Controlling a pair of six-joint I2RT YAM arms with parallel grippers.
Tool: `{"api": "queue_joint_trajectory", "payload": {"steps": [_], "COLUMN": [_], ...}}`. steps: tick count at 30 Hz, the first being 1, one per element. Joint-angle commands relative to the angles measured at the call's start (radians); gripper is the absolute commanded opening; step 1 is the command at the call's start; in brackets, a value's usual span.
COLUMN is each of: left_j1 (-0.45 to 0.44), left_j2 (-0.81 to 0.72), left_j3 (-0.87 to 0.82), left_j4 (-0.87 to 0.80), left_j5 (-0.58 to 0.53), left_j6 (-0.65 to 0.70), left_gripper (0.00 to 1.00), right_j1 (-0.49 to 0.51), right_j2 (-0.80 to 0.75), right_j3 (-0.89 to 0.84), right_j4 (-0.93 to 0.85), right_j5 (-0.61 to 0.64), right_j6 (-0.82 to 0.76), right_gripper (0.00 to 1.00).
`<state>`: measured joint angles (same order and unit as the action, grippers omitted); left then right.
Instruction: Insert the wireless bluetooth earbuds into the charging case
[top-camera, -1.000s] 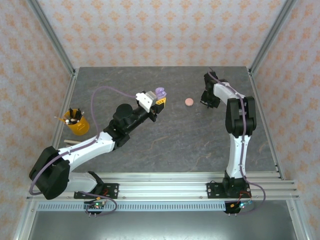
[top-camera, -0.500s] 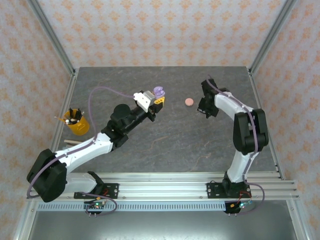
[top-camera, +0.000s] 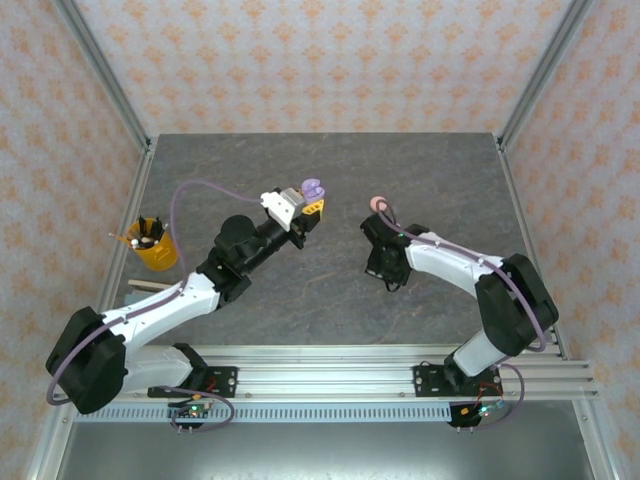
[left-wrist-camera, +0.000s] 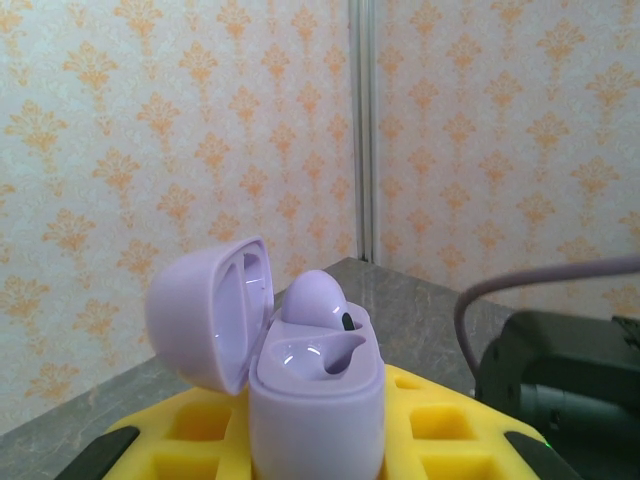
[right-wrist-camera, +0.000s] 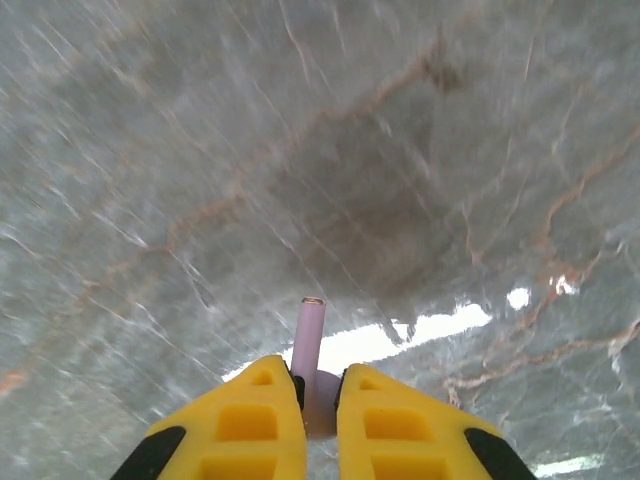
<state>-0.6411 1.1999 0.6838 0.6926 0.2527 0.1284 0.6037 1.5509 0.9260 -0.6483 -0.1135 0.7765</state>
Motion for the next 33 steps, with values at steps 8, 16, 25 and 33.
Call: {"api": "queue_joint_trajectory", "payload": {"steps": [8,16,25,33], "left_j1": [0.024,0.033,0.046,0.062], "left_j2": [-0.045,-0.076,-0.109,-0.128], "left_j3": [-0.035,-0.043,-0.029,-0.021], "left_j4": [0.02,0.012,-0.036,-0.06], "left_j5": [-0.018,-0.028,-0.027,-0.029], "left_j6": [-0.005,-0.004,0.007,0.005], "left_gripper": [0.0,0.0,0.0,0.0], "right_j1": [0.089,0.121,0.159,0.123], "right_j2": [0.068,0.136,0.206,0.112], "right_j3": [-0.008,0.06,0.303,0.334], "right_j4": [0.002,0.038,0.031,-0.175], "right_j5": [0.039,-0.026,-0.089,0.112], "right_j6": [0.122,0.13,0.112,-0.071], "right_gripper": [0.28,0.39,0.42,0.51]}}
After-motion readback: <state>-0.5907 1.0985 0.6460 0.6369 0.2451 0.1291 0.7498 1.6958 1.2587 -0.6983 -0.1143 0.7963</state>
